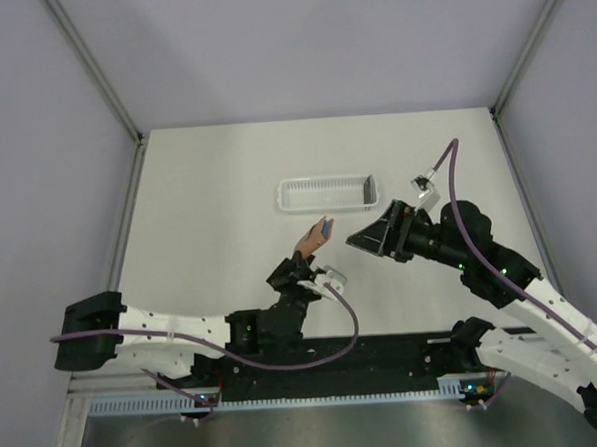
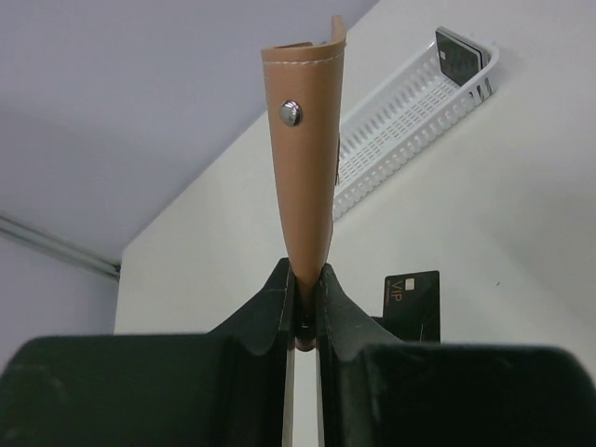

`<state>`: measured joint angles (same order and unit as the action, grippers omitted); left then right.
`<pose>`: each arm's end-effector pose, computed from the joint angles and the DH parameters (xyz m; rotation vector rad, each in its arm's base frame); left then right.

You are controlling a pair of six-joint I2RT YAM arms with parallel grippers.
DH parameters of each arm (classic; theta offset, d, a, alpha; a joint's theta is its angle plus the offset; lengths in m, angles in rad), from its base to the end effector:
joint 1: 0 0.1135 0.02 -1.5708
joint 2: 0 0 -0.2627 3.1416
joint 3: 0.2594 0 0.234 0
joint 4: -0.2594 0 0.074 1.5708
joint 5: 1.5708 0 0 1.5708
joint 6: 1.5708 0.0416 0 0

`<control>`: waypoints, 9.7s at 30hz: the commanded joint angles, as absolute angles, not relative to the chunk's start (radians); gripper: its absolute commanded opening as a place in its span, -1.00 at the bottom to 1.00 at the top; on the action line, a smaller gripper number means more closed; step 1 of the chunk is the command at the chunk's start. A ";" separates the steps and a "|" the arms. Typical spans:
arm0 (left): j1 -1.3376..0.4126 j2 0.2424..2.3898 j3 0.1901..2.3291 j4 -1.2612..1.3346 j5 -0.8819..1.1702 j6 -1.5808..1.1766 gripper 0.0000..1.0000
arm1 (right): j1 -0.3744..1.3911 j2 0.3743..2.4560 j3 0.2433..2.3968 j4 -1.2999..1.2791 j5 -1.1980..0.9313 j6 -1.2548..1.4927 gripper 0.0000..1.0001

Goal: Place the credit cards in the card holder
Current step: Open the card holder at the center of the board.

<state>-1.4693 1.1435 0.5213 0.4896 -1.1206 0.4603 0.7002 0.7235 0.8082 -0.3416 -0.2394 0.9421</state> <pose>0.0597 -0.2163 0.2574 0.7280 1.4599 0.1802 0.1114 0.1068 0.3373 0.0584 2.0504 1.3203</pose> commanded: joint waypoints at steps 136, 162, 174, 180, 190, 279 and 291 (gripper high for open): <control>-0.968 0.818 0.676 0.212 0.384 -0.569 -1.00 | 0.690 0.411 0.653 -0.252 -0.284 0.617 0.71; -0.946 0.913 0.787 0.104 0.722 -0.465 -1.00 | 0.689 0.517 0.607 -0.100 -0.719 0.634 0.21; -0.945 0.859 0.721 0.165 0.507 -0.508 0.02 | 0.689 0.493 0.528 0.063 -0.548 0.799 -1.00; -0.945 0.746 0.540 0.414 0.339 -0.673 0.46 | 0.692 0.419 0.361 0.365 -0.378 1.017 -1.00; -0.945 0.836 0.528 0.517 0.363 -0.733 0.33 | 0.699 0.459 0.292 0.586 -0.354 1.129 -1.00; -1.180 0.957 0.801 -0.072 -0.373 -0.479 -1.00 | 0.968 0.942 0.787 -0.472 0.268 0.936 -0.19; -1.175 0.969 0.778 -0.094 -0.433 -0.492 -1.00 | 0.994 0.691 0.697 -0.463 0.419 0.947 -0.27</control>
